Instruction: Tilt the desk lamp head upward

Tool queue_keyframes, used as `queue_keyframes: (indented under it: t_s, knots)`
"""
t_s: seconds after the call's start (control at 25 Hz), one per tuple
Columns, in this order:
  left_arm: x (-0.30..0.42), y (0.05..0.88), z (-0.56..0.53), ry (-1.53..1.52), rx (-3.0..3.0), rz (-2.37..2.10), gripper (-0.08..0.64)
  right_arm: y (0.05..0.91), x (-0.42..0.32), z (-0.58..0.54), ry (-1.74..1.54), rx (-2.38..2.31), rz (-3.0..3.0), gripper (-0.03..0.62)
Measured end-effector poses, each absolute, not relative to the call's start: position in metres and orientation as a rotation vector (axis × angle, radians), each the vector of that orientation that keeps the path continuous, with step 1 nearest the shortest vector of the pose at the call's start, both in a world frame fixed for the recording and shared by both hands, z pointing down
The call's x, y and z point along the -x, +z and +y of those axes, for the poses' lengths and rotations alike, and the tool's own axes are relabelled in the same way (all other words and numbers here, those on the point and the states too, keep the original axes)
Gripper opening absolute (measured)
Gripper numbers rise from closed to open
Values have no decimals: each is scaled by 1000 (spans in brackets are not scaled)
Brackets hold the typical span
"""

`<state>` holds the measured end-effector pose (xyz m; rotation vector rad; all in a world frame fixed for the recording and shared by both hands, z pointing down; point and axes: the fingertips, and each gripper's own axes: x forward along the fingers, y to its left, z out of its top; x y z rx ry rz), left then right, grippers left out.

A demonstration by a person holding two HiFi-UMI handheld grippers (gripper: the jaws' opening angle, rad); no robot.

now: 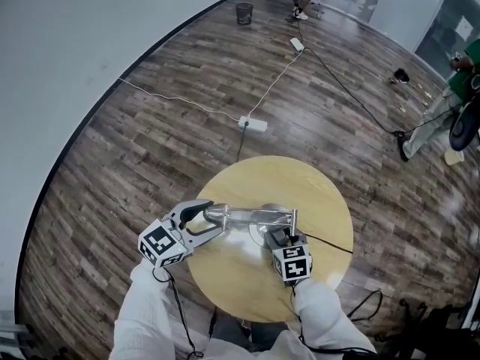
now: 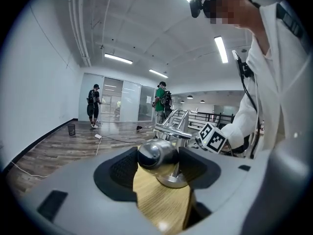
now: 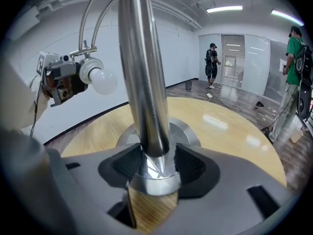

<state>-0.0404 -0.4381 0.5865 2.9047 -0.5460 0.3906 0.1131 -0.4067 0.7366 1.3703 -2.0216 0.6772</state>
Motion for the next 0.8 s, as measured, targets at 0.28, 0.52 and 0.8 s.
queue_keyframes:
  t_s: [0.28,0.52,0.8]
  knots:
    - [49,538,-438,274,-2928,-608,255,736,-113,-406,677,-1345,-2018,236]
    - [58,462,-434,184,-2990,-683,231,734,-111,-401,658,-1322,-1994,236]
    - [30,384,-418,172,-3149,-643,216,734,-111,-398,656,-1296,-1977,235]
